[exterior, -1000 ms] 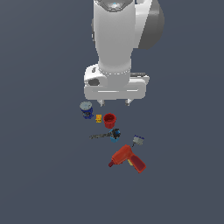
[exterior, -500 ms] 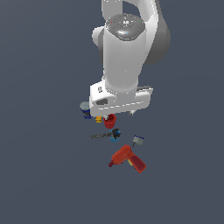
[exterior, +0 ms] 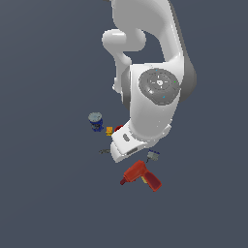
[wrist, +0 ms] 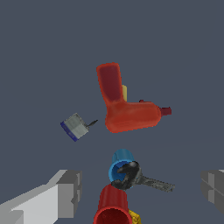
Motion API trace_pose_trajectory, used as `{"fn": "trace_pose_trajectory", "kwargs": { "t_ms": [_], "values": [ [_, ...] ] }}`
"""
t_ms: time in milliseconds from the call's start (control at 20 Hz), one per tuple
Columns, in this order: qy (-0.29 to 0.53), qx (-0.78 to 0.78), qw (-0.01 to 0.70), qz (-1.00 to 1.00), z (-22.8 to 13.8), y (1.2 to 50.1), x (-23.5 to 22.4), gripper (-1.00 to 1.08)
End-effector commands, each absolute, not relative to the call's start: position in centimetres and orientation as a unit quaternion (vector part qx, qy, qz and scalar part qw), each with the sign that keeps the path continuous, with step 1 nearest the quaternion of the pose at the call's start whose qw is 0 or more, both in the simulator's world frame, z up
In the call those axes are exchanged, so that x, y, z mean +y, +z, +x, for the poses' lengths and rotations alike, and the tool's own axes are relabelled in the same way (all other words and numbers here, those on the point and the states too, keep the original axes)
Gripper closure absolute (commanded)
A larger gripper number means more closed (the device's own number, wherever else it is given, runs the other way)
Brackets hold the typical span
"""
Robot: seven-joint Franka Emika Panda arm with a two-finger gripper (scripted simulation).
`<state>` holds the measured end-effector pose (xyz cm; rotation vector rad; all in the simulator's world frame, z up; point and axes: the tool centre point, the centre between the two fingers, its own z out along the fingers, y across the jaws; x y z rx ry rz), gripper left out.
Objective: Pick up a designated object from a clutter of objects.
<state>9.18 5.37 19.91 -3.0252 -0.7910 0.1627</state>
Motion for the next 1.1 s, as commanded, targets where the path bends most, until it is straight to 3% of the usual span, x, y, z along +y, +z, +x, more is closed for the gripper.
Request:
{"fn": "trace_pose_trajectory", "kwargs": {
  "t_ms": [0,600,1050],
  "values": [
    [0.057,-0.292,0.007,-0.955,10.3,18.1,6.1,-1.00],
    [0.074,-0.450,0.021,-0.890,13.9,9.3,9.4,-1.00],
    [0.079,-0.502,0.028,-0.861,14.6,5.8,10.5,-1.00]
  ]
}}
